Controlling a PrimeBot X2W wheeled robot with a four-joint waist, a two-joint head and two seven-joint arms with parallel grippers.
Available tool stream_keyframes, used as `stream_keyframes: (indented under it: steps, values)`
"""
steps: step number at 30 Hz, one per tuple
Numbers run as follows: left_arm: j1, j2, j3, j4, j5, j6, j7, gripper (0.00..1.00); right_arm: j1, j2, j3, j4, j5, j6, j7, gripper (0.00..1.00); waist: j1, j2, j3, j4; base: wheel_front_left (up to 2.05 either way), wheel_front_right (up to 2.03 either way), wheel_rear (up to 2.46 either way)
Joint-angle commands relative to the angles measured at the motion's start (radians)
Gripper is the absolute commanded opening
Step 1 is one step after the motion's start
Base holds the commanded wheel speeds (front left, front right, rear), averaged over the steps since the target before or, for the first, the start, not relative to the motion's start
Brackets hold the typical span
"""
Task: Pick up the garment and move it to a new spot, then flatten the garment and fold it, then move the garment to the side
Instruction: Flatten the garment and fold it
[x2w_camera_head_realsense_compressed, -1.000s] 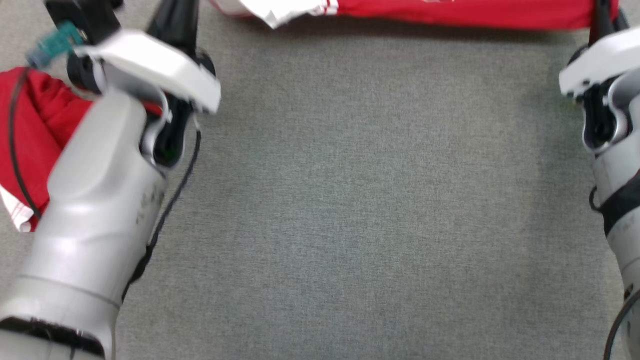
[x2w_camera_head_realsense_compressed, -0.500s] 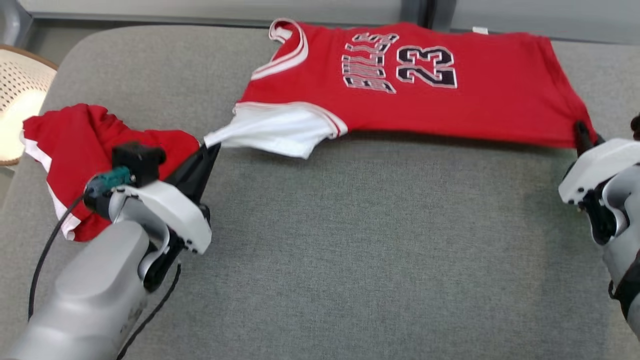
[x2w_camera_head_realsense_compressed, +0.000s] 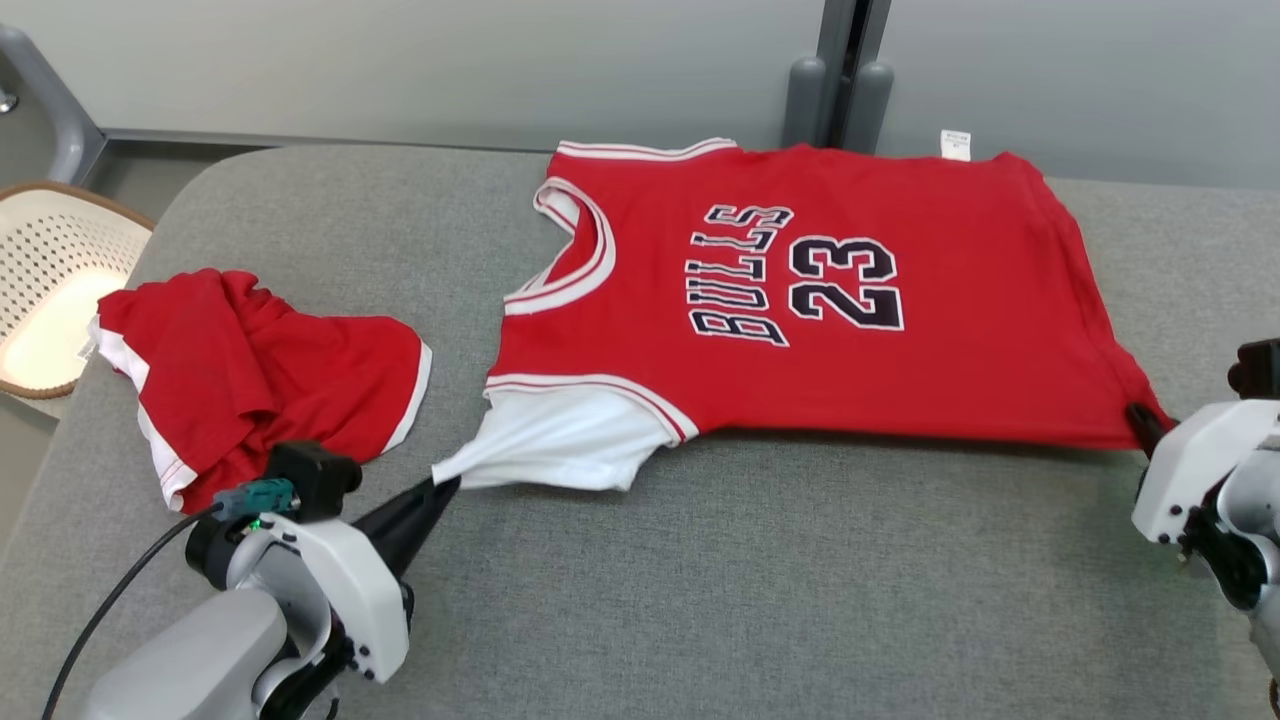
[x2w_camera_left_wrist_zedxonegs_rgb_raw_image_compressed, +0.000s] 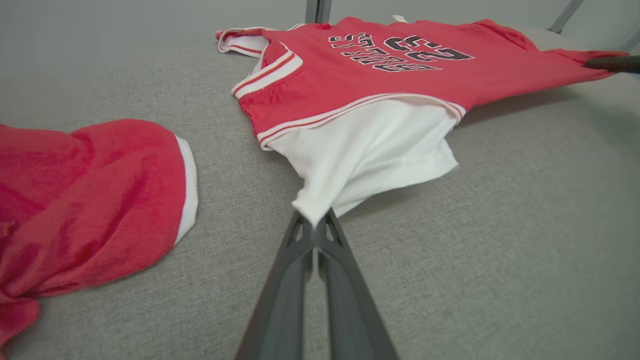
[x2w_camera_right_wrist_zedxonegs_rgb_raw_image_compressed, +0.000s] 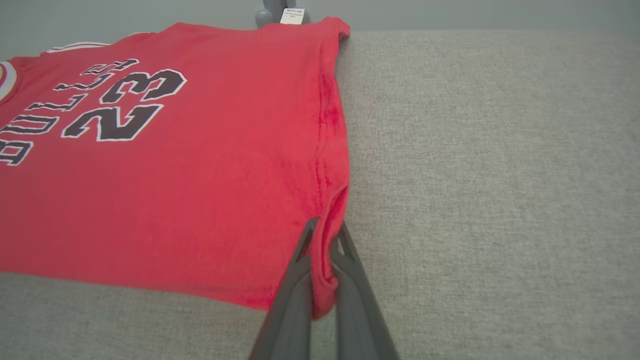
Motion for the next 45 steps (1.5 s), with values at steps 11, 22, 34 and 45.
stream_keyframes:
  steps: [11, 22, 34, 45]
  values:
    - [0.060, 0.197, -0.147, -0.260, -0.162, 0.001, 0.139, 0.00, 0.143, -0.133, 0.100, -0.179, 0.244, -0.002, 0.212, 0.00, 0.0000, 0.0000, -0.058, -0.022, 0.00, 0.00, 0.00]
    - [0.095, 0.348, -0.177, -0.479, -0.268, 0.001, 0.281, 0.00, 0.261, -0.245, 0.144, -0.333, 0.378, -0.002, 0.426, 0.00, 0.0000, 0.0000, -0.095, -0.038, 0.00, 0.00, 0.00]
    - [0.138, 0.463, -0.186, -0.698, -0.325, 0.001, 0.455, 0.00, 0.395, -0.375, 0.126, -0.551, 0.415, -0.002, 0.643, 0.00, 0.0000, 0.0000, -0.104, -0.053, 0.00, 0.00, 0.00]
    - [0.064, 0.464, -0.130, -0.694, -0.333, 0.013, 0.448, 0.00, 0.374, -0.332, -0.036, -0.648, 0.311, -0.002, 0.690, 0.00, 0.0000, 0.0000, -0.070, -0.061, 0.00, 0.00, 0.00]
